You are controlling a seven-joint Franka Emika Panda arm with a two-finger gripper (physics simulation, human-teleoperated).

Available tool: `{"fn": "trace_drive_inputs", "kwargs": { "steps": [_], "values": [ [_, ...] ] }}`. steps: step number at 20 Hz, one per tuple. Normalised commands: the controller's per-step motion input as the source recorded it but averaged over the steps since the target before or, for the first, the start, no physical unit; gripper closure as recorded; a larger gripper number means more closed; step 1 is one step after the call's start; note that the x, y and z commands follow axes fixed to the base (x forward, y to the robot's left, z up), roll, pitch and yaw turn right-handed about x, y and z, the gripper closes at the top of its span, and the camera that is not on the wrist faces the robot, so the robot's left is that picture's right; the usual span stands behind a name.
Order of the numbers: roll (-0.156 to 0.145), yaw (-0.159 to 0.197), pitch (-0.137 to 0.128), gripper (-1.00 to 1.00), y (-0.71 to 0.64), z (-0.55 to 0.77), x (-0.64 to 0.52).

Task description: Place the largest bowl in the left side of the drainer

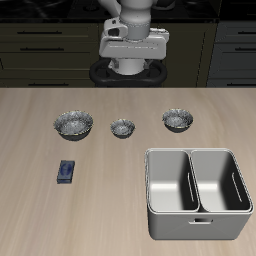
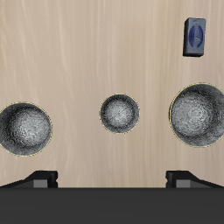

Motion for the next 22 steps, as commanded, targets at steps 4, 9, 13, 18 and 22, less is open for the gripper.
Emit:
{"fn": "trace_drive_inputs", "kwargs": {
  "steps": [4, 9, 13, 18, 22],
  "values": [
    [0.043, 0.011, -0.004, -1.0, -0.27, 0.05, 0.05],
    [-0.005, -0.006, -0.005, -1.0, -0.4, 0.01, 0.08],
    [-0.02, 0.0, 0.001, -1.0, -0.36, 0.0, 0.06],
    [0.003, -0.008, -0.006, -1.0, -0.32, -0.01, 0.04],
    [-0.036, -0.02, 0.001, -1.0, -0.36, -0.03, 0.08]
  ]
}}
